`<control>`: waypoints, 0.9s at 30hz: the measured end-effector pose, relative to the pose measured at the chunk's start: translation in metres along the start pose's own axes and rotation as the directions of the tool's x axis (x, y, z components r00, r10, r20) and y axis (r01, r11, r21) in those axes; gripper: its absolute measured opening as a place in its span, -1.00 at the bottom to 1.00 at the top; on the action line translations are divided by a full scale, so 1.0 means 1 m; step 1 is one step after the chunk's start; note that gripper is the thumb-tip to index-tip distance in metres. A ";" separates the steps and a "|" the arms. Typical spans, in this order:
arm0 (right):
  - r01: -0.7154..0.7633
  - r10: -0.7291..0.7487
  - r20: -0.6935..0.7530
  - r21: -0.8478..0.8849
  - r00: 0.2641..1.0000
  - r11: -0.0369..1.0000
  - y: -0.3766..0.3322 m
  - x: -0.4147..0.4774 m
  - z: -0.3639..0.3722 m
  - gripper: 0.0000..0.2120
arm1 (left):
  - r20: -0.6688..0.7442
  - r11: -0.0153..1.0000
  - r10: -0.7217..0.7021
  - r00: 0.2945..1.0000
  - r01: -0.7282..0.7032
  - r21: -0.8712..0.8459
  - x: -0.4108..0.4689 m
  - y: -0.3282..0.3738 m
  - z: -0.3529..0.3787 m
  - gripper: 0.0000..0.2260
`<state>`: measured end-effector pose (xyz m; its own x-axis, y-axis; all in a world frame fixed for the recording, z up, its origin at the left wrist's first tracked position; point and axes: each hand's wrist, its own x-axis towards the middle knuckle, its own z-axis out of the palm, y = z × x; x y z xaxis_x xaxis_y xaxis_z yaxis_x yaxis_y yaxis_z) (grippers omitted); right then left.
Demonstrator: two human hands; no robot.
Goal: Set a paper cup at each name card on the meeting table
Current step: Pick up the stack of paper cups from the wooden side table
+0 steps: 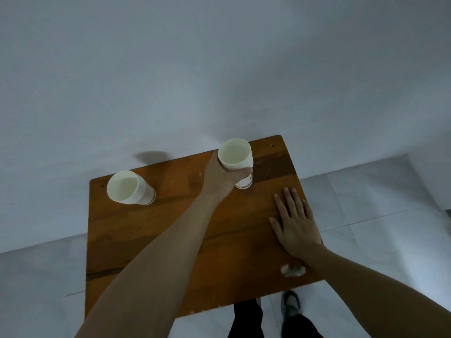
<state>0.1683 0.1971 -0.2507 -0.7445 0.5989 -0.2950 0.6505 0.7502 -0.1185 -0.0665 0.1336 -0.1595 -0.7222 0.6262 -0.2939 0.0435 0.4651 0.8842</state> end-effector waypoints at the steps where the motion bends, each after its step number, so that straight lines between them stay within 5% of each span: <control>1: 0.006 -0.006 0.011 -0.001 1.000 1.000 0.000 0.000 -0.001 -0.28 | -0.017 1.000 -0.013 1.000 0.013 0.000 -0.004 -0.001 -0.004 -0.28; 11: 0.152 -0.108 0.319 -0.116 0.942 0.982 -0.002 0.001 -0.059 -0.22 | -0.287 0.984 -0.152 0.946 0.172 0.046 -0.130 -0.003 -0.044 -0.27; 17: 0.429 -0.382 0.333 -0.076 0.862 0.900 -0.022 -0.017 -0.115 -0.66 | -0.439 0.951 -0.284 0.852 0.310 -0.015 -0.235 -0.008 -0.067 -0.30; 27: 0.850 -0.782 0.339 -0.153 0.524 0.503 -0.188 -0.140 -0.147 -0.74 | -0.701 0.879 -0.446 0.557 0.421 -0.224 -0.480 -0.037 -0.127 -0.39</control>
<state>0.1283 0.0133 -0.0480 -0.8475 -0.3676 -0.3829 -0.3287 0.9299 -0.1651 0.1912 -0.2635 -0.0050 -0.9054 -0.2970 -0.3035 -0.4208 0.5324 0.7345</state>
